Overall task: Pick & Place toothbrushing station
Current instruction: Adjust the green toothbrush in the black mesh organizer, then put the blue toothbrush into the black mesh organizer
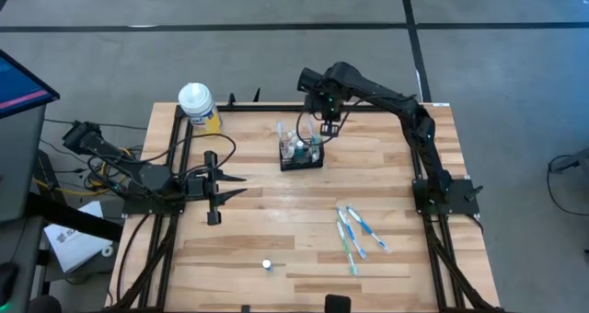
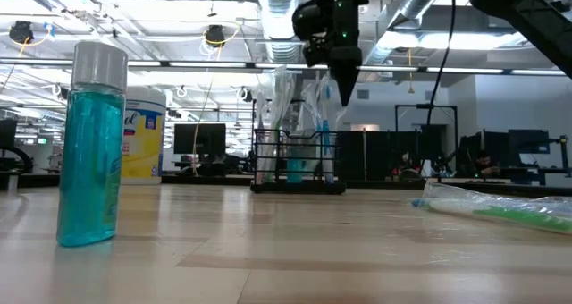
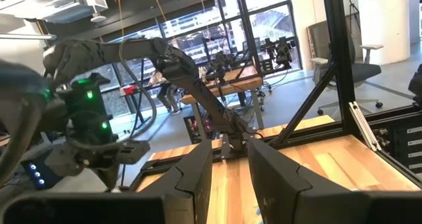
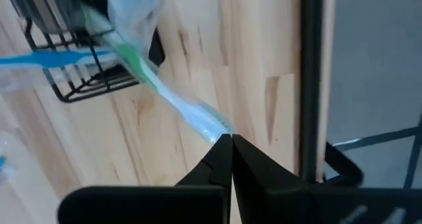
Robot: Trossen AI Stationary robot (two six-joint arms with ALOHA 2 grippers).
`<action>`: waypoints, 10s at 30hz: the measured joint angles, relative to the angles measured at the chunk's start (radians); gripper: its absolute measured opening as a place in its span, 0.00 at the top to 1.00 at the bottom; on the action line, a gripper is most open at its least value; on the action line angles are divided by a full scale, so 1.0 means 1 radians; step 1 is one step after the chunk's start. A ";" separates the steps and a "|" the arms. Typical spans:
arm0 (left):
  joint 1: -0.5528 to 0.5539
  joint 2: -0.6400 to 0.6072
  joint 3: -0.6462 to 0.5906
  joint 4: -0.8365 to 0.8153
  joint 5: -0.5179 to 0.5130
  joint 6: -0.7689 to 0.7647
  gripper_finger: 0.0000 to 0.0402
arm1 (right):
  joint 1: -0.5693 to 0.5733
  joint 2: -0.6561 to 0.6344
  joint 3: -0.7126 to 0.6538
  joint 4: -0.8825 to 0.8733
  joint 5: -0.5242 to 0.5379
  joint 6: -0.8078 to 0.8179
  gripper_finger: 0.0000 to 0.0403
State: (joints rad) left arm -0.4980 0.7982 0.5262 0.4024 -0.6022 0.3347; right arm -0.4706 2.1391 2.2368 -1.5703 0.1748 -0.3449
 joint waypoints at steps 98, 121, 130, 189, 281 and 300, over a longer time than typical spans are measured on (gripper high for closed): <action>0.000 0.000 0.000 -0.021 -0.009 0.001 0.77 | 0.491 -0.218 -0.090 -0.003 -0.308 0.444 0.77; 0.000 0.000 0.000 -0.018 -0.008 -0.002 0.77 | 0.928 -0.436 -0.742 0.286 -0.220 1.176 0.77; 0.000 0.000 0.000 -0.012 -0.004 -0.002 0.77 | 1.069 -0.556 -1.064 0.545 -0.226 1.529 0.77; 0.000 0.000 0.000 -0.002 -0.004 -0.002 0.77 | 1.268 -0.585 -1.455 0.848 -0.201 1.826 0.97; 0.283 0.787 0.247 0.566 0.411 0.128 0.53 | 0.786 -0.778 -0.970 1.209 -0.020 0.663 1.00; 0.293 0.899 0.342 0.567 0.449 0.093 0.67 | 0.782 -0.778 -0.970 1.220 -0.019 0.630 1.00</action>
State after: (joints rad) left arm -0.2050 1.6970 0.8680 0.9691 -0.1534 0.4278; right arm 0.3119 1.3613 1.2667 -0.3506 0.1554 0.2852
